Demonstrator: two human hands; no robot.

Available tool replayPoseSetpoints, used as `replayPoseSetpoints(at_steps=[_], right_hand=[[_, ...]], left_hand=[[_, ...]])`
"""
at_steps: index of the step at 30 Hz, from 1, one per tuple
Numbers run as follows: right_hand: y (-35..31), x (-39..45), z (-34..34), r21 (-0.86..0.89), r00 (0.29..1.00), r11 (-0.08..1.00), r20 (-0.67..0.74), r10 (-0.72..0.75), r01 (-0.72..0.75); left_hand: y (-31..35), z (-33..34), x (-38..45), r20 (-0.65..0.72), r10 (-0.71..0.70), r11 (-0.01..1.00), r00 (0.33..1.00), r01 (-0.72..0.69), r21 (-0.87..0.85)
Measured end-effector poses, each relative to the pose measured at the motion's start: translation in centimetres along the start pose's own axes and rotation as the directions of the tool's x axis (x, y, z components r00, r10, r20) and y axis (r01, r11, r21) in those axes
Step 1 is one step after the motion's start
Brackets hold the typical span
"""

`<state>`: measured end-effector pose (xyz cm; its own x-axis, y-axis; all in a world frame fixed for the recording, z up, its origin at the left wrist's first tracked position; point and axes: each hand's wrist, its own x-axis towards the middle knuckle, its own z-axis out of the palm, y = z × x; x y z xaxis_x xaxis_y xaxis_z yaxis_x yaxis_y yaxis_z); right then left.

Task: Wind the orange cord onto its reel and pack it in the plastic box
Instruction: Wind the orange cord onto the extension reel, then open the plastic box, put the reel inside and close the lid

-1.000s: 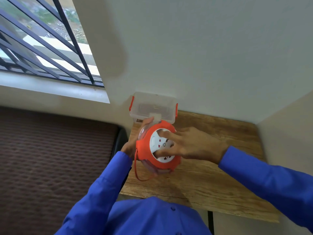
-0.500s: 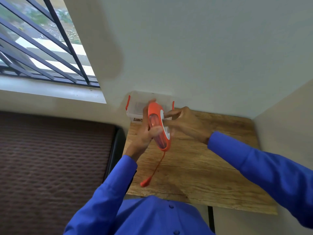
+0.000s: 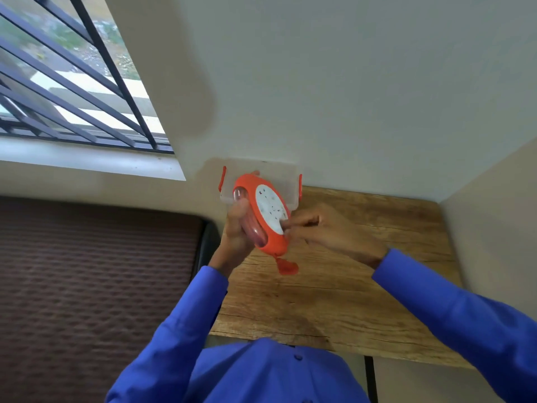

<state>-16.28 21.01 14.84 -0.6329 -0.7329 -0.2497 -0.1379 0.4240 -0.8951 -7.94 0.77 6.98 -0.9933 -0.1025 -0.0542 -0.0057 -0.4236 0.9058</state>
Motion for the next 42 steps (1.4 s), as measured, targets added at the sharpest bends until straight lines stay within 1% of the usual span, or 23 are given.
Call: replayPoseSetpoints(at_steps=[2,4,6,8,9,11,13,16,18,20,21,22,24,26,28,29,31,34,36,37,39,40,42], right_hand=[[0.0,-0.3,0.1,-0.126,0.995,0.987,0.023,-0.093,0.095],[-0.4,-0.3,0.0,-0.095,0.999,0.995,0.005,-0.043,0.043],[-1.1,0.0,-0.3,0.036,0.991,0.992,-0.038,0.126,-0.125],[-1.6,0.2,-0.6,0.134,0.951,0.942,-0.01,0.31,-0.306],[-1.7,0.2,-0.7,0.161,0.924,0.911,0.02,0.382,-0.38],[-1.4,0.3,-0.7,0.195,0.887,0.867,0.052,0.459,-0.459],[-0.9,0.4,-0.9,0.201,0.868,0.848,0.029,0.496,-0.491],[-0.1,0.7,-1.3,0.185,0.858,0.845,-0.022,0.513,-0.501],[0.6,1.0,-1.5,0.226,0.857,0.837,-0.02,0.515,-0.498],[1.4,1.5,-1.5,0.279,0.852,0.816,0.009,0.524,-0.506],[2.1,1.9,-1.5,0.308,0.846,0.803,0.008,0.534,-0.51],[2.9,2.2,-1.6,0.343,0.839,0.789,-0.003,0.543,-0.51],[5.2,2.7,-1.8,0.371,0.827,0.78,-0.055,0.56,-0.504],[7.6,2.9,-1.6,0.266,0.813,0.816,-0.154,0.561,-0.513],[10.2,3.0,-1.1,0.037,0.803,0.846,-0.293,0.518,-0.532],[11.3,3.2,-0.8,-0.105,0.807,0.836,-0.35,0.476,-0.539],[13.0,3.5,-0.6,-0.389,0.834,0.751,-0.391,0.39,-0.533],[15.2,4.6,-1.6,-0.705,0.876,0.53,-0.307,0.371,-0.472],[16.0,5.3,-2.2,-0.816,0.895,0.427,-0.227,0.384,-0.39],[16.4,5.6,-2.5,-0.832,0.901,0.415,-0.208,0.38,-0.367],[17.6,6.3,-3.1,-0.819,0.902,0.444,-0.192,0.388,-0.365],[18.0,6.5,-3.4,-0.806,0.889,0.457,-0.175,0.424,-0.376],[18.2,7.5,-4.4,-0.785,0.845,0.468,-0.126,0.52,-0.405]], left_hand=[[-0.1,0.4,-0.2,-0.056,-0.123,0.986,0.991,0.116,-0.12],[-0.2,1.1,0.0,-0.07,-0.176,0.975,0.982,0.164,-0.151],[-1.0,1.6,0.2,-0.037,-0.162,0.981,0.986,0.157,-0.113],[-1.2,2.3,-0.2,0.002,-0.163,0.983,0.987,0.163,-0.081],[-1.4,2.5,-0.2,-0.02,-0.166,0.985,0.986,0.164,-0.047],[-1.6,2.9,0.0,-0.067,-0.086,0.987,0.994,0.095,0.133],[-2.0,3.1,0.3,0.019,0.038,0.957,0.999,-0.042,0.288],[-2.3,3.5,0.3,0.137,0.166,0.895,0.977,-0.208,0.394],[-2.4,4.0,0.3,0.181,0.276,0.797,0.944,-0.33,0.506],[-3.0,4.5,0.8,0.228,0.386,0.659,0.894,-0.44,0.61],[-3.5,4.6,1.2,0.257,0.407,0.598,0.877,-0.468,0.651],[-4.1,4.4,1.6,0.277,0.396,0.572,0.875,-0.471,0.671],[-5.3,3.7,1.6,0.28,0.308,0.61,0.909,-0.414,0.675],[-6.3,3.0,0.7,0.219,0.121,0.706,0.968,-0.239,0.666],[-7.2,2.2,0.2,0.134,-0.07,0.783,0.988,-0.029,0.622],[-7.7,1.8,0.3,0.088,-0.137,0.797,0.987,0.057,0.601],[-8.2,1.0,0.7,-0.033,-0.213,0.788,0.976,0.192,0.585],[-8.3,-0.3,1.9,-0.184,-0.234,0.758,0.955,0.298,0.581],[-7.5,-1.3,2.7,-0.245,-0.21,0.748,0.946,0.317,0.584],[-7.2,-1.8,3.2,-0.268,-0.192,0.748,0.944,0.317,0.583],[-6.7,-3.3,4.2,-0.327,-0.125,0.742,0.937,0.307,0.596],[-6.6,-4.1,4.5,-0.378,-0.091,0.733,0.921,0.319,0.601],[-6.4,-5.8,5.6,-0.513,-0.028,0.717,0.858,0.375,0.588]])
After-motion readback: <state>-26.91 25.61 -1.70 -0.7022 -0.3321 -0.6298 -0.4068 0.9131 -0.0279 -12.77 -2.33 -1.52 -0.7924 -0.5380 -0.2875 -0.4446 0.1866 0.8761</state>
